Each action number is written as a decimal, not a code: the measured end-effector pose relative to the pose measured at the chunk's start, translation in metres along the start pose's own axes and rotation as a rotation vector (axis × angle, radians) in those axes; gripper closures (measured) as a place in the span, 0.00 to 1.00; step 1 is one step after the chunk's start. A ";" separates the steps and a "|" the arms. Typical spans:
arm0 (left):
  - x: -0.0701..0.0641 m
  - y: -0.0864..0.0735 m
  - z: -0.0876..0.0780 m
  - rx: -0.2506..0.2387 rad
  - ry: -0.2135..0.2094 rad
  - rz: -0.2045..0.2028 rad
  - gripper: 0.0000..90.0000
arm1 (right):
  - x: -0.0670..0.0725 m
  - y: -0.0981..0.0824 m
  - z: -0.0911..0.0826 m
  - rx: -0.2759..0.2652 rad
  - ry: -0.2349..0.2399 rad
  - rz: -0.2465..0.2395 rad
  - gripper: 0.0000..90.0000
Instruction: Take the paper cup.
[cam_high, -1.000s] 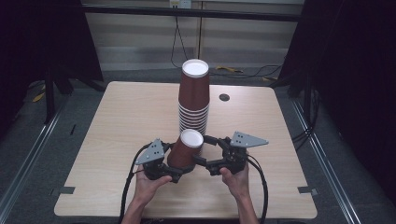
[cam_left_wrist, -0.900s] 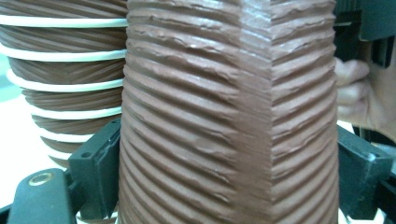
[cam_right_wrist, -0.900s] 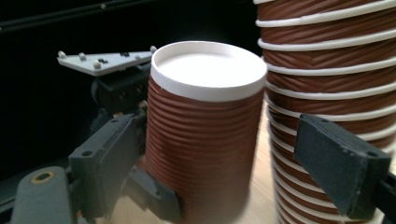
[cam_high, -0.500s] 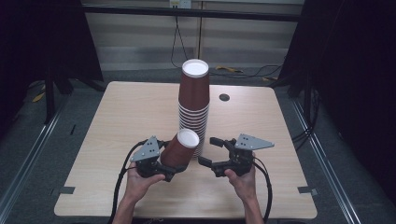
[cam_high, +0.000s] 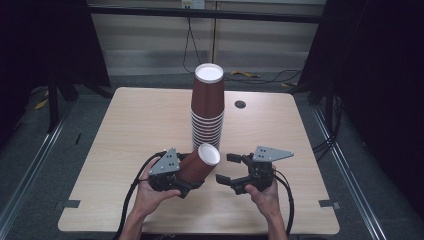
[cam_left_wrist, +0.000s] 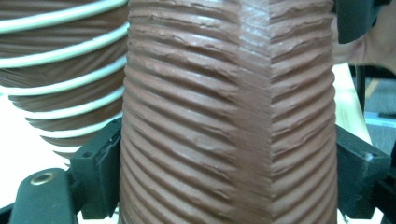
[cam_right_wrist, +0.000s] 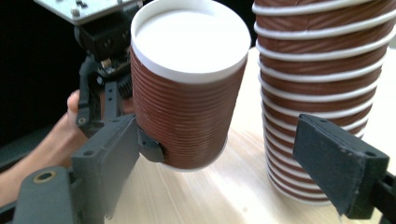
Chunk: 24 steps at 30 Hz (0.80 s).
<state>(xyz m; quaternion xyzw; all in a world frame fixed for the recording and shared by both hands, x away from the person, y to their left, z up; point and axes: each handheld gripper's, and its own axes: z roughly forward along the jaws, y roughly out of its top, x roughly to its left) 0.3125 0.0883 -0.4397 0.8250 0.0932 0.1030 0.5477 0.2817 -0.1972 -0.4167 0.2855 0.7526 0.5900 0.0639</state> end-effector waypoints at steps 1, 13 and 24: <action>0.000 0.000 0.000 0.000 0.000 0.000 0.16 | 0.000 0.000 0.000 0.000 0.000 0.000 0.16; 0.002 0.003 0.004 0.118 -0.040 0.046 0.16 | 0.000 -0.005 0.004 0.132 -0.006 -0.043 0.16; 0.001 0.006 0.011 0.229 -0.066 0.097 0.16 | 0.001 -0.006 0.005 0.197 0.005 -0.071 0.21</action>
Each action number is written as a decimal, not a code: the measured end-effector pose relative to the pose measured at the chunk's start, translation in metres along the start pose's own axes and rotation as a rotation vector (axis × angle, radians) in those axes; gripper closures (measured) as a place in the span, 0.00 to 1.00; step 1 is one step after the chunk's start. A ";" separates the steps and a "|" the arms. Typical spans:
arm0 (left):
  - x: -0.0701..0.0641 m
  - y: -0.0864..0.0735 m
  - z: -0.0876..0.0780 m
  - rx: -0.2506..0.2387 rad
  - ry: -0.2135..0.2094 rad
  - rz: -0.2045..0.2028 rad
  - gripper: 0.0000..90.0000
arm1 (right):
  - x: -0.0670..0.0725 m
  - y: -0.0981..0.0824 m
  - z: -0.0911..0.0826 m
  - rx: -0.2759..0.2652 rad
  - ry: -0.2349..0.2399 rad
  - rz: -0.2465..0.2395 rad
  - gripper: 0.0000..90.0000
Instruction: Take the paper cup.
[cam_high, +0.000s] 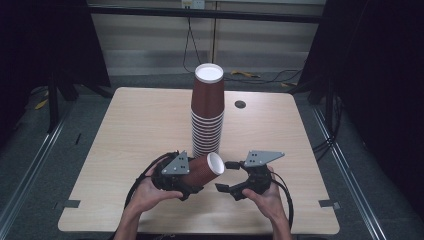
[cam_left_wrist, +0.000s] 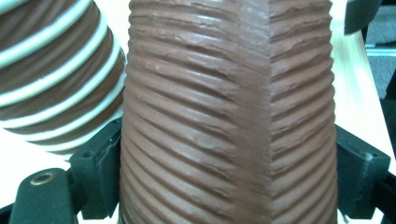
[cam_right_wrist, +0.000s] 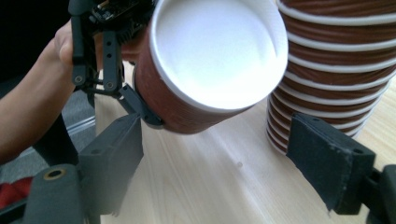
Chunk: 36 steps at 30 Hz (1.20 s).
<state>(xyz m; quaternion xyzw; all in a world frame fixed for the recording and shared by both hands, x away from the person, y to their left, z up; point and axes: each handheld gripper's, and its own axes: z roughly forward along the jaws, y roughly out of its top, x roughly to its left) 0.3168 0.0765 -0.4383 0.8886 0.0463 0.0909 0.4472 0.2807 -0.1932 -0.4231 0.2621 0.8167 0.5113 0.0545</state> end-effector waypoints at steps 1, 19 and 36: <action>0.000 -0.001 0.001 0.011 -0.005 -0.003 0.16 | 0.000 0.000 0.000 0.009 0.008 0.006 0.22; 0.000 0.007 0.009 0.177 -0.004 0.071 0.16 | -0.002 -0.001 0.012 0.177 -0.031 -0.051 0.16; -0.006 0.012 0.016 0.284 -0.024 0.126 0.16 | 0.000 0.008 0.029 0.312 -0.039 -0.140 0.16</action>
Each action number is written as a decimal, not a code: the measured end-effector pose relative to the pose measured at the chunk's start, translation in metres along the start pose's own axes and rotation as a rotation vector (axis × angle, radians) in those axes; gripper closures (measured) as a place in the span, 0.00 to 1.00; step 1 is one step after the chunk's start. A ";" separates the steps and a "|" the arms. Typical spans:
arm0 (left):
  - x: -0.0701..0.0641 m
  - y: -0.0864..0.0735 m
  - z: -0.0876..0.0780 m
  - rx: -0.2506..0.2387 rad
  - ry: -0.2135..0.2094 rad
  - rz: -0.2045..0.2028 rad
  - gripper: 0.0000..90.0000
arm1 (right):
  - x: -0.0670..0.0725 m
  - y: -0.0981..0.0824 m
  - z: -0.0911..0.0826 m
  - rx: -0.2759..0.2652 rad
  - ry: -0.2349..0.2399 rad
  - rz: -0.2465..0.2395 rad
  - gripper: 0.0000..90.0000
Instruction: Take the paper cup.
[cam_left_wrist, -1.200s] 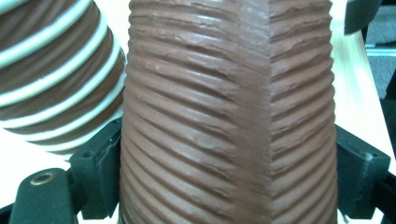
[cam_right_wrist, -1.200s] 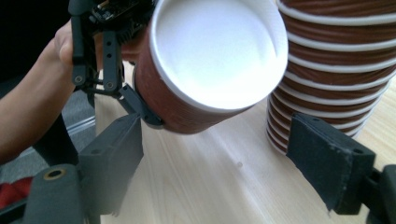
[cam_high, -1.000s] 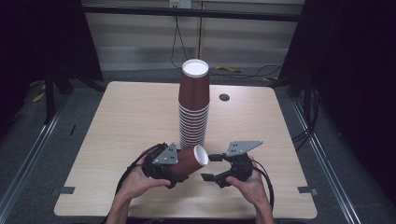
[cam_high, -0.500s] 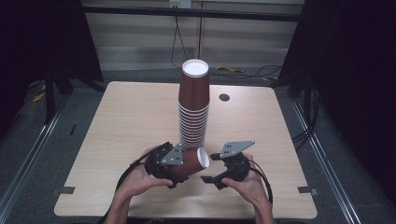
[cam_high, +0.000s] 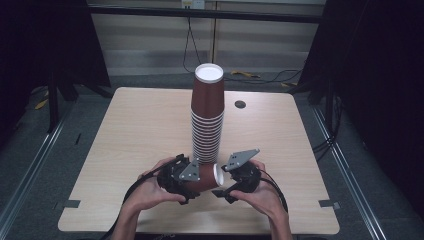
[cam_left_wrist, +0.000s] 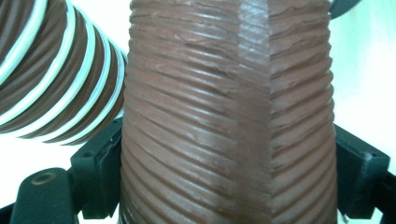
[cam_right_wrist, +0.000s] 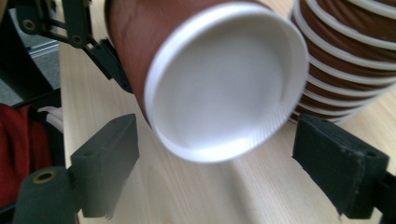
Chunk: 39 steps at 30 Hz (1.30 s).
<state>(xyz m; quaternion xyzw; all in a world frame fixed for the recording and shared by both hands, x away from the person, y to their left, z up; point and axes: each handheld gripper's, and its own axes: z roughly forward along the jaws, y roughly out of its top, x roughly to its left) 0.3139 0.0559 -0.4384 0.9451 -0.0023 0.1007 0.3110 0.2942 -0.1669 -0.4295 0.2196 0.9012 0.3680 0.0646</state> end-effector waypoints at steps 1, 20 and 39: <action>0.000 0.001 0.000 0.010 -0.001 0.004 0.16 | 0.000 0.000 0.000 -0.004 0.005 -0.002 0.16; -0.003 0.003 0.007 0.065 -0.034 0.031 0.16 | 0.002 0.012 0.012 0.053 0.051 -0.069 0.16; -0.006 0.005 0.009 0.064 -0.081 0.089 0.16 | 0.000 0.016 0.017 0.078 0.157 -0.089 0.24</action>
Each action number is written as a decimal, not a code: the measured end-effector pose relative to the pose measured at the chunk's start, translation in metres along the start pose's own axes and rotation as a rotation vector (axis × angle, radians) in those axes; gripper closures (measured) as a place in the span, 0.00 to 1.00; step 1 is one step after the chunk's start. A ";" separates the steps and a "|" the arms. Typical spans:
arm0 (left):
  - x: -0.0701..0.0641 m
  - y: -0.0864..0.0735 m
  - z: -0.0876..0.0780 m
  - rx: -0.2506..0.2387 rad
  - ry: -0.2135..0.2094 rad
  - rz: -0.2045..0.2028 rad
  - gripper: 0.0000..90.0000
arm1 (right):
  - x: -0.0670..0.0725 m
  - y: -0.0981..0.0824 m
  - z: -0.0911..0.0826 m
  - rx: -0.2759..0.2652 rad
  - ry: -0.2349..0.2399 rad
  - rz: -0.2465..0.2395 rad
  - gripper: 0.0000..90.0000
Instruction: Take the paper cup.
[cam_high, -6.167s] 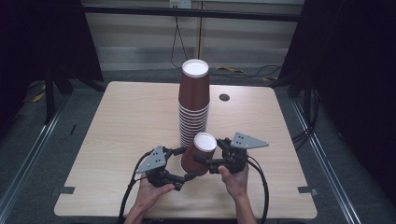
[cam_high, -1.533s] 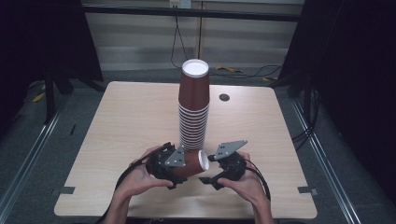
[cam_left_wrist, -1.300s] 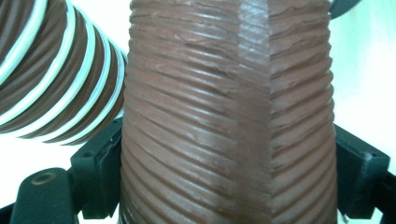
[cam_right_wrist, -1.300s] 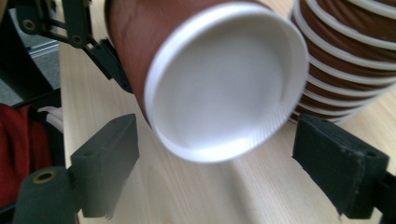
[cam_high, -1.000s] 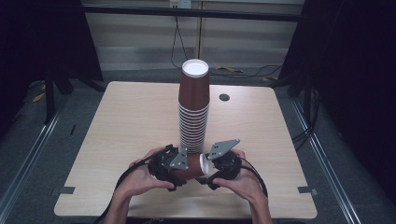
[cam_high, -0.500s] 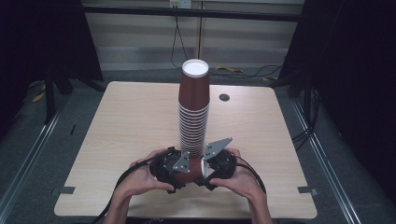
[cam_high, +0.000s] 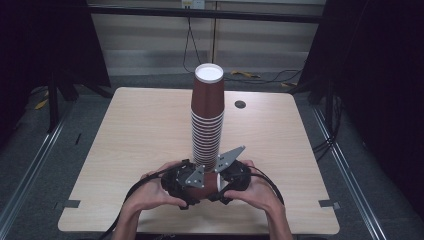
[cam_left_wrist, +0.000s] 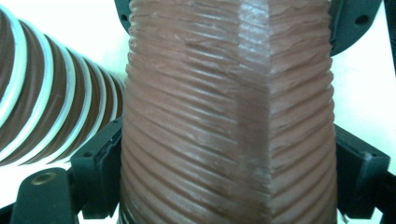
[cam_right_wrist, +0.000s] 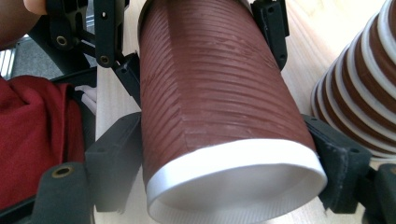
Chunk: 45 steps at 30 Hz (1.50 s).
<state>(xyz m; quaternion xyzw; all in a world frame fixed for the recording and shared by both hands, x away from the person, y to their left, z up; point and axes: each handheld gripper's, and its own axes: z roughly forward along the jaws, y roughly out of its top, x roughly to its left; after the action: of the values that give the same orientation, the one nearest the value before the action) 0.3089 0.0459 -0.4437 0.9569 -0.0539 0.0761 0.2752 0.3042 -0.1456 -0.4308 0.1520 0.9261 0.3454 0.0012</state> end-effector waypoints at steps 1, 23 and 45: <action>0.000 -0.001 0.000 -0.010 -0.006 0.002 0.16 | 0.000 -0.001 -0.001 0.003 0.006 0.008 0.24; 0.004 -0.010 -0.008 -0.153 0.006 -0.029 0.13 | 0.001 -0.001 -0.004 -0.028 -0.003 0.006 0.25; 0.003 -0.013 -0.026 -0.385 0.024 -0.023 0.17 | -0.002 -0.003 -0.005 -0.048 -0.008 0.009 0.26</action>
<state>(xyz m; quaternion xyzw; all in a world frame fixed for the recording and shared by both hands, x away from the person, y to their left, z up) 0.3112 0.0700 -0.4280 0.8861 -0.0530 0.0727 0.4548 0.3049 -0.1514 -0.4287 0.1576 0.9168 0.3667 0.0071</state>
